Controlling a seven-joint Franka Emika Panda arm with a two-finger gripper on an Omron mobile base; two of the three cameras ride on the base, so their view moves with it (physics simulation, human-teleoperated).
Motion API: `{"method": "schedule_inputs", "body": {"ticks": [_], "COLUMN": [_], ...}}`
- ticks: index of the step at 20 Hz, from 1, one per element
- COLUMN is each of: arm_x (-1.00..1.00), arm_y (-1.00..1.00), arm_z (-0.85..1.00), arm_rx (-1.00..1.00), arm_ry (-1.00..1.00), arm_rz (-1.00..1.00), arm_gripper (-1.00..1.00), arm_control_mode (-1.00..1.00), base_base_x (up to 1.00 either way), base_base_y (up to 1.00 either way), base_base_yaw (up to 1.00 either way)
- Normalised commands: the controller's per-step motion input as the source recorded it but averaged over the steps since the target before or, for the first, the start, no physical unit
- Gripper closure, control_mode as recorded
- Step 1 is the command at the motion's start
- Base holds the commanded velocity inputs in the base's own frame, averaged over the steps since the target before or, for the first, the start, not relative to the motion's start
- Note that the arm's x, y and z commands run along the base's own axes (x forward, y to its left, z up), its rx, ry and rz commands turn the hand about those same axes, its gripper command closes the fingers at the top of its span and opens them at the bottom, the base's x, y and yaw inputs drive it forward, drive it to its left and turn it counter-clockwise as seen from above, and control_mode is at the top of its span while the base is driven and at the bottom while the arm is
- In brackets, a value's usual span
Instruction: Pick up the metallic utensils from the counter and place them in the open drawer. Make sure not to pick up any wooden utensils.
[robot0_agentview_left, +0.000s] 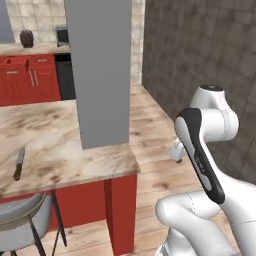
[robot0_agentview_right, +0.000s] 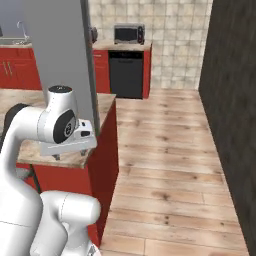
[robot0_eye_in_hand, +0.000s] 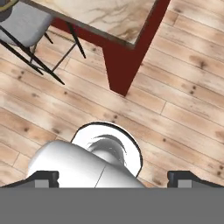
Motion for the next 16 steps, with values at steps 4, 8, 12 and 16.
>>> {"method": "schedule_inputs", "body": {"ticks": [4,8,12,16], "arm_x": [0.0,0.0,0.0,0.0], "arm_y": [0.0,0.0,0.0,0.0], "arm_z": [0.0,0.0,0.0,0.0], "arm_rx": [0.0,0.0,0.0,0.0], "arm_ry": [0.0,0.0,0.0,0.0], "arm_rz": [0.0,0.0,0.0,0.0], "arm_gripper": [-1.0,-1.0,-1.0,-1.0], "arm_control_mode": [1.0,1.0,1.0,1.0], "base_base_x": [-0.6,-0.54,-0.09,0.06], "base_base_y": [1.0,1.0,1.0,1.0], "base_base_yaw": [-0.48,-0.42,-0.34,-0.04]}}
